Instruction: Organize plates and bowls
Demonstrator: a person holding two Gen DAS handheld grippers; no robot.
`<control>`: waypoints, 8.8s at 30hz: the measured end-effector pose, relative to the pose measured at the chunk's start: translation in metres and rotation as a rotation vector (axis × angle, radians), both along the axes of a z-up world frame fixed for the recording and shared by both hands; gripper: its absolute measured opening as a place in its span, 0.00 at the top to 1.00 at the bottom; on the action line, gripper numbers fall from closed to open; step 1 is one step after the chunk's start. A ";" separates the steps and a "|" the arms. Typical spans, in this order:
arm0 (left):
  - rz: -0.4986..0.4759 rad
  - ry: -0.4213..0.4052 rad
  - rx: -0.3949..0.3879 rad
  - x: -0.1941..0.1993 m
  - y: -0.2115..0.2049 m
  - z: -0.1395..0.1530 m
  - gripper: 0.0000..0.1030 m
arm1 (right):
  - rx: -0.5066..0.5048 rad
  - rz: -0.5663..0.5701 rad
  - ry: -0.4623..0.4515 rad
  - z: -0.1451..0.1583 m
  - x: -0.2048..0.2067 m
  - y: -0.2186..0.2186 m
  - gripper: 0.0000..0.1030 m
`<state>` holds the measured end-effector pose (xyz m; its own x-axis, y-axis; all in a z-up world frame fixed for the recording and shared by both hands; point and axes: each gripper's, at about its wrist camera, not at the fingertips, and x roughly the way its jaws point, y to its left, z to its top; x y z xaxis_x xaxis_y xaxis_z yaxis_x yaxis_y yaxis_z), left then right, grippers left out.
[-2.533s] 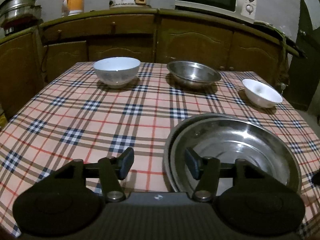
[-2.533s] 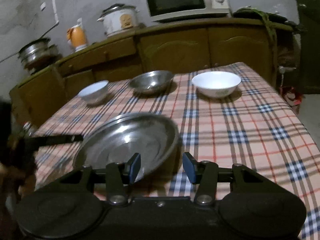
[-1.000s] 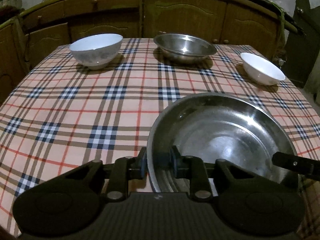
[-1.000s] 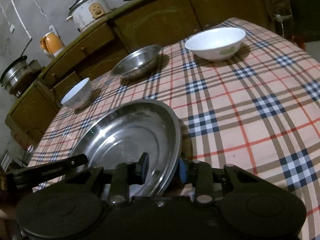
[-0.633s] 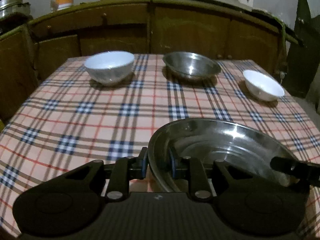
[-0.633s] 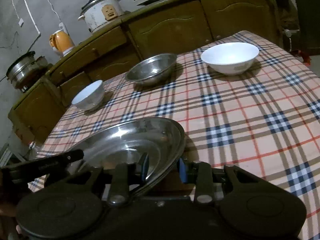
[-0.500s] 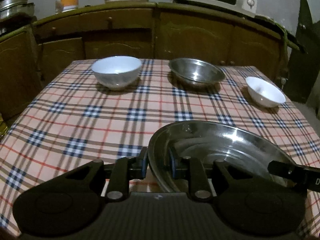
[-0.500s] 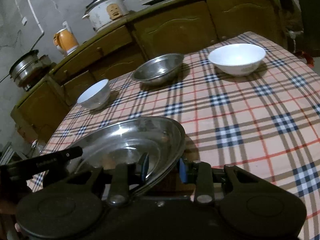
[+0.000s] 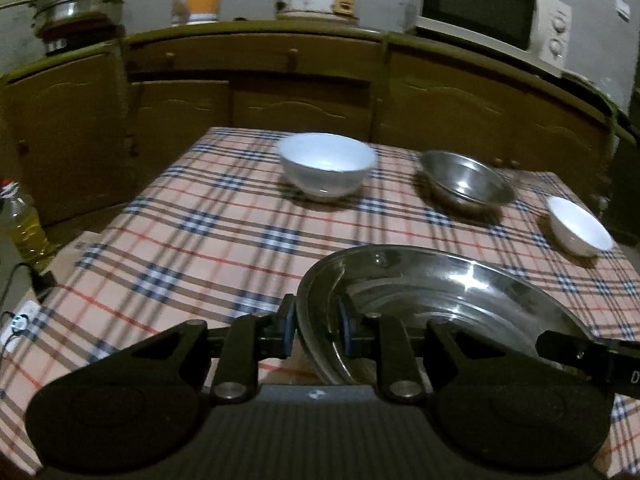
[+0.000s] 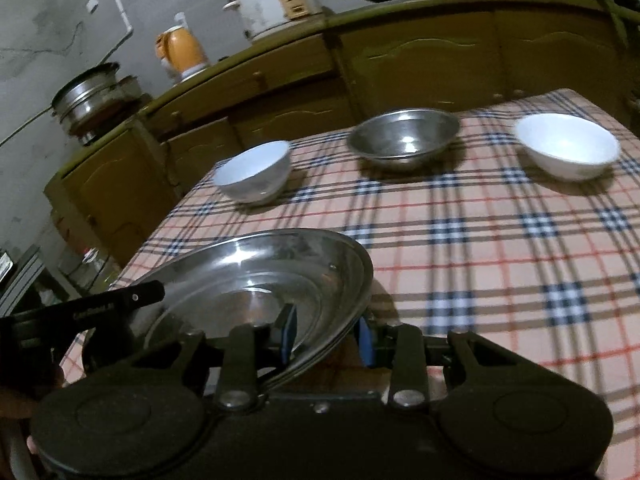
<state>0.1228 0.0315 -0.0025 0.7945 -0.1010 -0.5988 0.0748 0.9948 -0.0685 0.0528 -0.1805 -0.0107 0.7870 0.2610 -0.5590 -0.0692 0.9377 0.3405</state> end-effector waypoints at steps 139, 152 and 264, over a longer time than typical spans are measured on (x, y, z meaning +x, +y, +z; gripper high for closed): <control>-0.196 0.013 0.037 -0.027 -0.159 0.040 0.80 | -0.130 -0.175 -0.084 0.046 -0.042 -0.121 0.75; -0.213 0.053 0.060 -0.021 -0.171 0.009 0.81 | -0.131 -0.198 -0.016 0.011 -0.032 -0.131 0.75; -0.361 0.168 0.099 0.184 -0.351 -0.023 0.51 | 0.027 -0.401 0.071 -0.027 0.164 -0.312 0.19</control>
